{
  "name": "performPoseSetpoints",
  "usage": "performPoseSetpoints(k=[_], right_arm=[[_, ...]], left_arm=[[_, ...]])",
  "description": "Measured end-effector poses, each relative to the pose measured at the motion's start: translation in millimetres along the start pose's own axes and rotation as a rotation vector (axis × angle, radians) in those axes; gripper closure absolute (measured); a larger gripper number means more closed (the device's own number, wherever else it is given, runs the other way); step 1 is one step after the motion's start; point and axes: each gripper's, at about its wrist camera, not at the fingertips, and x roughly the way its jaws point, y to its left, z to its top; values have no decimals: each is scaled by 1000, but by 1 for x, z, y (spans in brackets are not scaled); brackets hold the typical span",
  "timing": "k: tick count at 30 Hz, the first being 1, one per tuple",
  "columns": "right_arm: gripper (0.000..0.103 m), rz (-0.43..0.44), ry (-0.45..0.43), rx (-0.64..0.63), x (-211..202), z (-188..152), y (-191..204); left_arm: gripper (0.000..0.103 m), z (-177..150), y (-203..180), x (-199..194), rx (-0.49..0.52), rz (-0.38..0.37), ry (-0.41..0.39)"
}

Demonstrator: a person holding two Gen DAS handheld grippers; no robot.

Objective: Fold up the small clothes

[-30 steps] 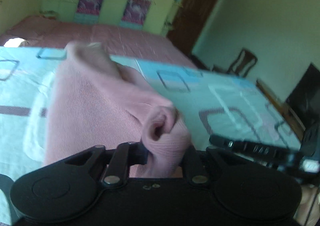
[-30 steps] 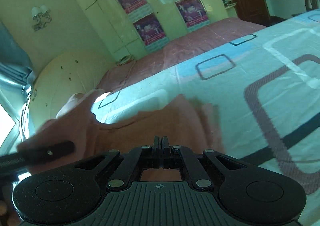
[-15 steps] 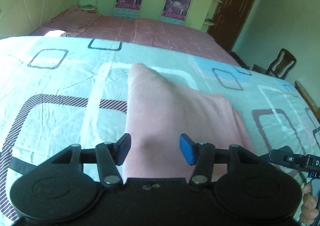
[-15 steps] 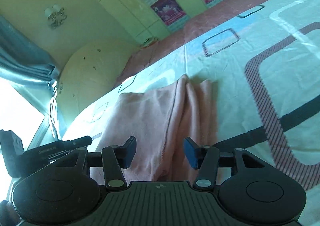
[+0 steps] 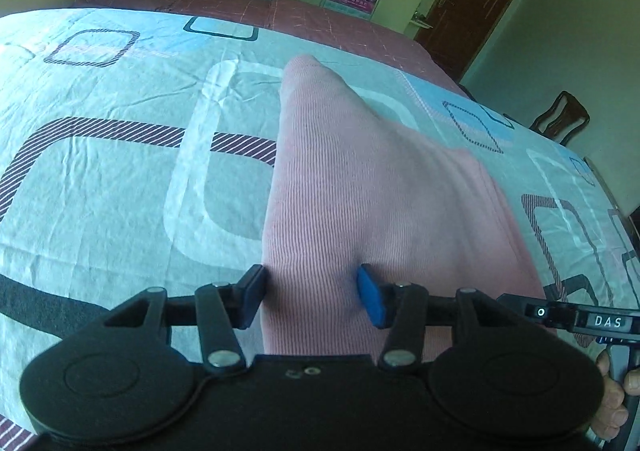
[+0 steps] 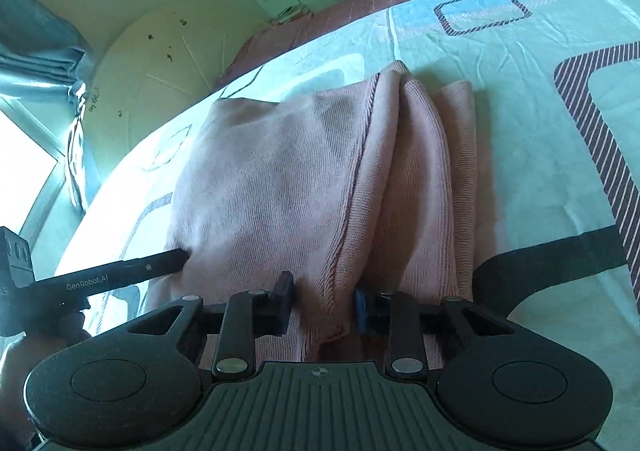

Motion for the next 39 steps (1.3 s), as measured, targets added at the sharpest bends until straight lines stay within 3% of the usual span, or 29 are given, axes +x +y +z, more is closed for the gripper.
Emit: performPoseSetpoints(k=[1,2,5,8,11,15,20,25,29,32,34,36,39], right_arm=[[90,-27,-5,-40,-1,0,7],[92,-52,-13,-83,-2,0,15],[93,-137,-68,-200,-12,0,39],[94,-176,-133,-231,-38,2,48],[94,-193,-135,-220,-58,-4,41],[94,-247,-32,-141,-23,-22,7],[94,-232,-85,-115,-37,-26,6],[94,-242,-48,-95,-28,-32,-1],[93,-221,-103,-83,-43,-23,1],[93,-254,-182,-87,-58,-10,2],[93,-260,-207,-102,-58,5,5],[93,-255,-195,-131,-46,19,8],[93,-323,-96,-159,-9,30,1]], left_arm=[[54,1,0,-2,13,-9,-3],[54,2,1,-2,20,-16,0],[54,6,-2,-5,44,-39,0],[57,11,-21,-11,124,-52,-25],[57,11,-43,-9,213,-43,-16],[54,3,-54,16,263,-20,51],[54,8,-55,5,289,-40,60],[51,7,-59,15,331,-25,90],[49,28,-52,0,307,-81,-32],[49,48,-47,8,293,-142,-74],[51,58,-46,29,283,-159,-48],[51,59,-42,64,227,-180,68],[46,51,-57,71,278,-142,45]])
